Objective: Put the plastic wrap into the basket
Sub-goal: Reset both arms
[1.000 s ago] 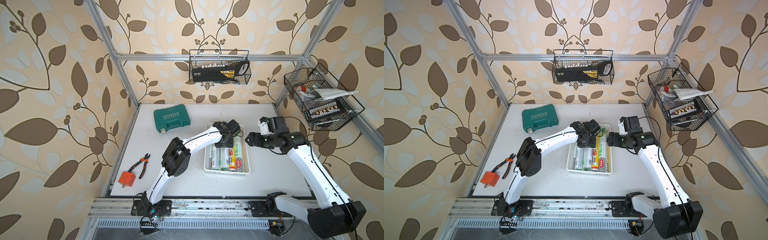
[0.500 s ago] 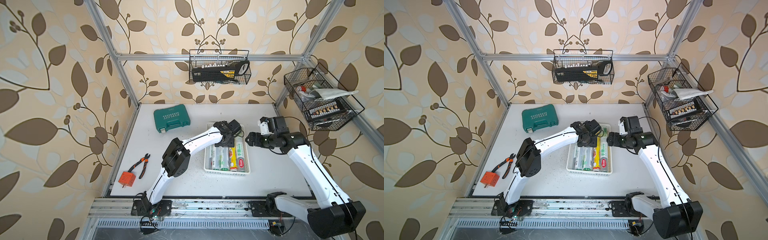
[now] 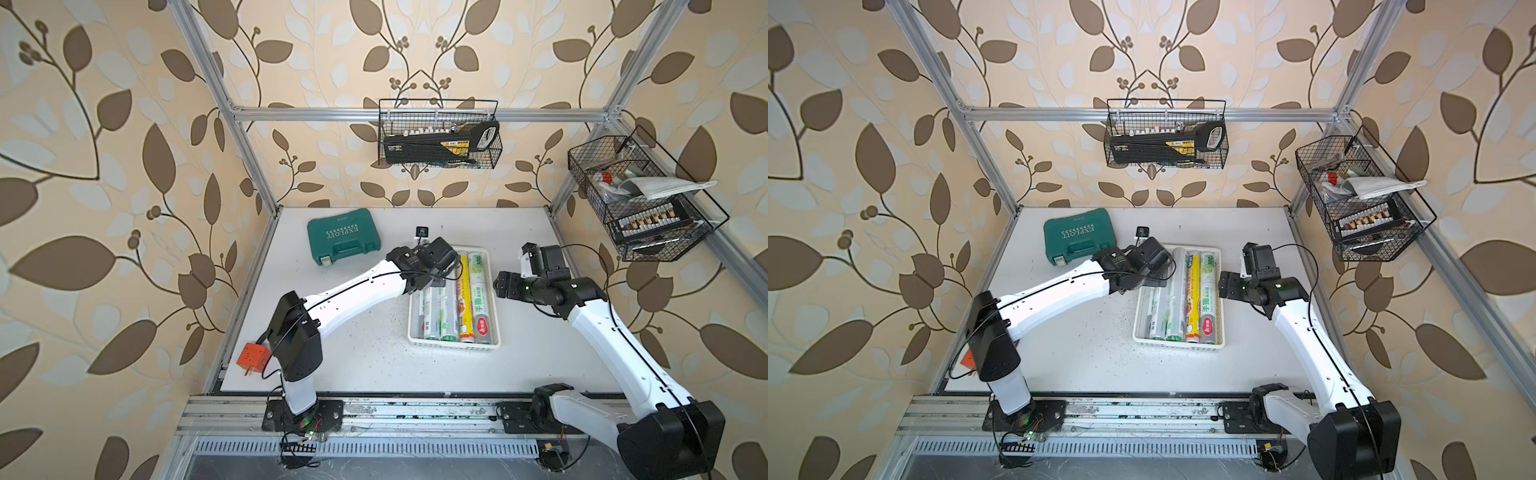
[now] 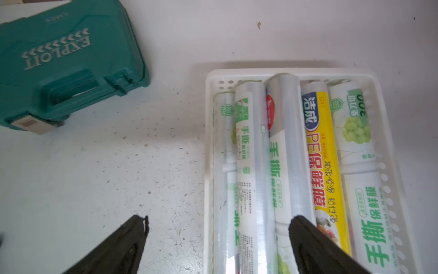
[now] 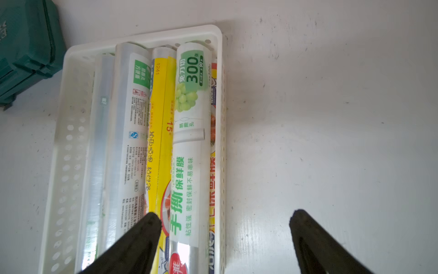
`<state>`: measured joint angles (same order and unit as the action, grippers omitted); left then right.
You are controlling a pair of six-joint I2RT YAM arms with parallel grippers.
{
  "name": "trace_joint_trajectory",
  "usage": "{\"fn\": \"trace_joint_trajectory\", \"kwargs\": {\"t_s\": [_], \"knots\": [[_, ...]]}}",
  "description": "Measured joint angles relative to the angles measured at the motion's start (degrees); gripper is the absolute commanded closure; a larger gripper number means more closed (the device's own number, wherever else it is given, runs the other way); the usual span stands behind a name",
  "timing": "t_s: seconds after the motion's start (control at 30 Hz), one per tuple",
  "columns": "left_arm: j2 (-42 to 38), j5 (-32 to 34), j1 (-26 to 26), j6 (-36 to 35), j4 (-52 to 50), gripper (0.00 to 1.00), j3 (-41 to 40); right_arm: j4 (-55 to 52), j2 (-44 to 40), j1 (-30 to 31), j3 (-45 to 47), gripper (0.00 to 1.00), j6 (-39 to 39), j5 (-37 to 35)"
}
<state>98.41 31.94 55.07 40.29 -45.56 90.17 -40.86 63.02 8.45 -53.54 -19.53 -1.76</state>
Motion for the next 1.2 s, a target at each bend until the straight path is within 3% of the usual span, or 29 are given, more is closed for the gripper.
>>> {"fn": "trace_joint_trajectory", "kwargs": {"t_s": [0.23, 0.43, 0.57, 0.8, 0.97, 1.2], "knots": [[-17.7, 8.4, -4.8, -7.6, 8.9, 0.01, -18.5, 9.9, -2.1, 0.0, 6.4, 0.08, 0.1, -6.2], [-34.2, 9.1, -17.4, -14.8, 20.5, 0.01, -36.5, 21.0, -1.4, 0.0, 13.3, 0.06, 1.7, -15.2], [-40.3, 9.4, -26.3, -18.8, 28.5, 0.01, -45.7, 30.4, 0.0, 0.0, 17.6, 0.06, 4.6, -19.9], [-41.5, 9.2, -39.1, -26.4, 44.5, 0.01, -59.4, 53.2, 3.4, -1.2, 27.7, 0.04, 11.0, -22.4], [-38.4, 3.8, -50.0, -28.2, 52.7, 0.01, -64.5, 69.5, 9.9, -3.9, 33.4, 0.01, 13.7, -21.0], [-32.5, -4.3, -59.6, -28.3, 65.4, 0.01, -70.1, 86.1, 21.4, -4.6, 35.2, 0.01, 16.2, -16.6]]}}
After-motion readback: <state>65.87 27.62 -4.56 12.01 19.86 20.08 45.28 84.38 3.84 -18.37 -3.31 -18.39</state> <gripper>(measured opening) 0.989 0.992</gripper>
